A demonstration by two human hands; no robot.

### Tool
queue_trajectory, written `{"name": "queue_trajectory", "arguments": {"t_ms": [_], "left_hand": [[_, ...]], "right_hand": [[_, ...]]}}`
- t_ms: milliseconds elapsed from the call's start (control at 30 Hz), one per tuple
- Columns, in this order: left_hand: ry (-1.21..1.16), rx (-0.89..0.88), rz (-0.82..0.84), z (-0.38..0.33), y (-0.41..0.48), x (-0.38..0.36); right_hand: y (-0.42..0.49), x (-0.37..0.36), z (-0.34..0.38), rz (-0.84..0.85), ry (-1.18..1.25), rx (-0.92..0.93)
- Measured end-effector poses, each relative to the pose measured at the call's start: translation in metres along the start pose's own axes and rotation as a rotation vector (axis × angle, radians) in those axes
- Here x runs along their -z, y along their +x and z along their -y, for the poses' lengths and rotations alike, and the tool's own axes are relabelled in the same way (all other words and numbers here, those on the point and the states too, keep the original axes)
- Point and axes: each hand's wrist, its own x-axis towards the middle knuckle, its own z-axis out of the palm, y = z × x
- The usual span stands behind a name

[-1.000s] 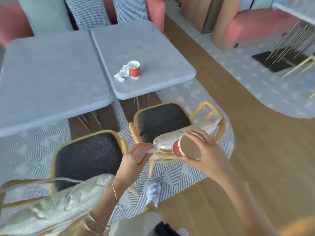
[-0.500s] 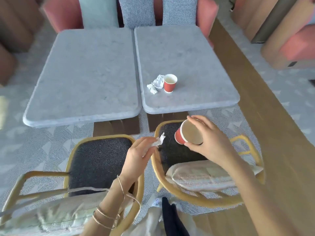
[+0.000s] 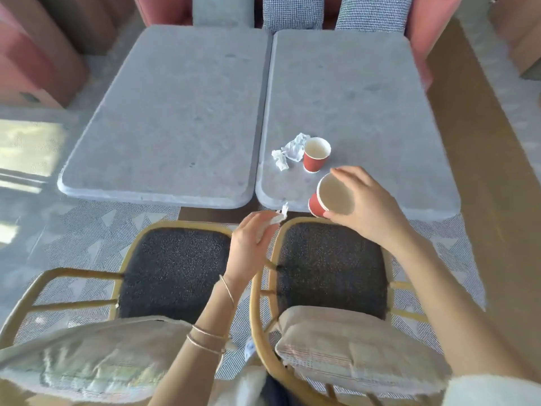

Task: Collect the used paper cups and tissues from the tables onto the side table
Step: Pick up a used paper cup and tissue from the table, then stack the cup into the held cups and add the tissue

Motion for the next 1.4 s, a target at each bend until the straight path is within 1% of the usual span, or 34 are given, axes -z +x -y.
{"name": "queue_trajectory", "arguments": {"t_ms": [167,333,433,600,767,900,1033,1200,1267,1400], "left_hand": [[0.059,0.030,0.001,0.019,0.049,-0.026],[0.058,0.046,0.023,0.053,0.100,-0.045],[0.059,0.045,0.026,0.076,0.129,-0.052],[0.067,0.045,0.002,0.106,0.166,-0.066],[0.072,0.028,0.027,0.126,0.180,-0.081],[0.055,0.016,0.031,0.139,0.186,-0.086],[0.036,-0.002,0.003,0.147,0.198,-0.089],[0.006,-0.030,-0.009,0.152,0.228,-0.106],[-0.003,-0.050,0.028,0.155,0.240,-0.119],[0.044,-0.106,0.235,0.169,0.250,-0.149]], "right_hand": [[0.054,-0.002,-0.026,-0.017,0.033,-0.017],[0.117,-0.006,-0.040,-0.047,0.059,-0.035],[0.151,-0.011,-0.048,-0.076,0.065,-0.079],[0.195,-0.036,-0.066,-0.014,0.024,-0.140],[0.211,-0.069,-0.084,0.128,-0.007,-0.201],[0.203,-0.090,-0.096,0.195,0.004,-0.245],[0.199,-0.097,-0.102,0.153,0.052,-0.264],[0.203,-0.095,-0.104,0.138,0.088,-0.277],[0.204,-0.094,-0.104,0.136,0.094,-0.282],[0.203,-0.097,-0.107,0.114,0.118,-0.276]]}}
